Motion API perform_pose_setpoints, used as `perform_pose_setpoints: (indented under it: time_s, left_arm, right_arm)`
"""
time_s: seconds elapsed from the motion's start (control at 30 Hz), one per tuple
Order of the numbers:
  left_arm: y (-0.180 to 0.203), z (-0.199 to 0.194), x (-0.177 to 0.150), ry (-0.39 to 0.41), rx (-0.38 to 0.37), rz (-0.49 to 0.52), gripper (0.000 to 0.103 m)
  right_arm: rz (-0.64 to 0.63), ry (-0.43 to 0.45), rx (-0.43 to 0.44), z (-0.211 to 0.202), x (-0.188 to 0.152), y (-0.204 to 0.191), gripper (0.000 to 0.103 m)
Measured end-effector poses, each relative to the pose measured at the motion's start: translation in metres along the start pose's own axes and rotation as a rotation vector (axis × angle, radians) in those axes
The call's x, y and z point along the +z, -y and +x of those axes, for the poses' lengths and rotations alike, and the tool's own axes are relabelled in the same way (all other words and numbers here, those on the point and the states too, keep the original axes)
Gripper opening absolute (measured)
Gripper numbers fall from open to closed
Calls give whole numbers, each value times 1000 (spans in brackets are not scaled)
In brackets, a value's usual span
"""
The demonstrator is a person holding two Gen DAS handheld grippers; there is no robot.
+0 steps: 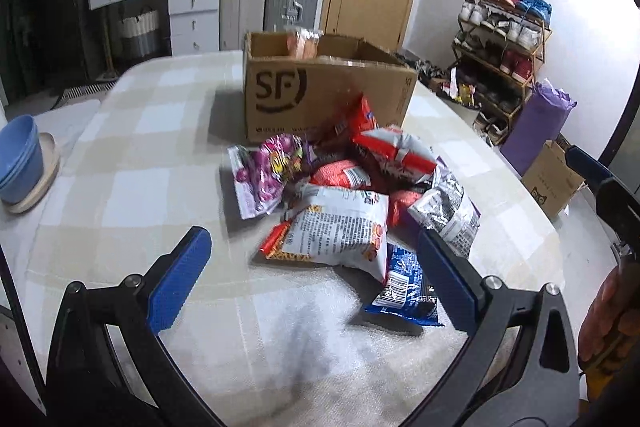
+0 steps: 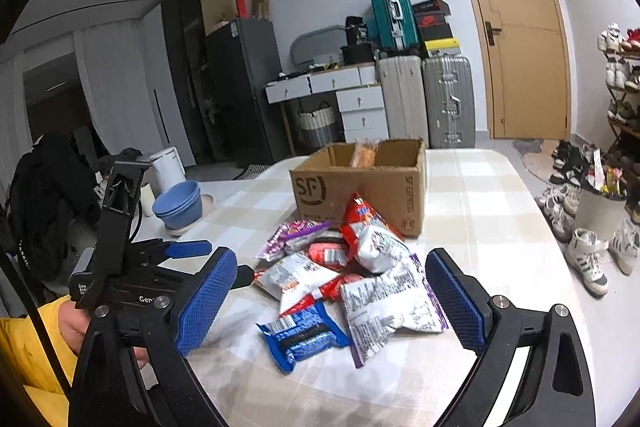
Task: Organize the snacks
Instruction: 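Grasp an orange-print white chip bag with the left tool while the right tool grasps a black-print chip bag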
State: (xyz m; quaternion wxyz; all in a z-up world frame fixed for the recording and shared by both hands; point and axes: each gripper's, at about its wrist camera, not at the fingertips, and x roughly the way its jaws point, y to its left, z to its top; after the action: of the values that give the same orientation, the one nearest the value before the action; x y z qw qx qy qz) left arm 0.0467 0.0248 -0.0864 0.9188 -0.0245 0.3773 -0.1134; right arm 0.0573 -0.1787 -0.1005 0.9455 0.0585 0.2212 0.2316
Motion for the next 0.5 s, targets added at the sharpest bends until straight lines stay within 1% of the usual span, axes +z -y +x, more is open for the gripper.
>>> perform_pose_setpoints:
  time_s: [0.07, 0.23, 0.37, 0.5]
  left_arm:
    - [3, 15, 3, -28, -10, 14, 102]
    - [13, 53, 15, -77, 14, 66, 102]
    - [14, 85, 23, -126, 0, 56, 102]
    - [13, 109, 23, -160, -18, 41, 102]
  right_arm:
    - [14, -10, 0, 4, -2, 5, 97]
    - [51, -46, -3, 18, -9, 17, 97]
    - [95, -86, 8, 32, -14, 31, 97]
    - [118, -151, -15, 52, -19, 45, 97]
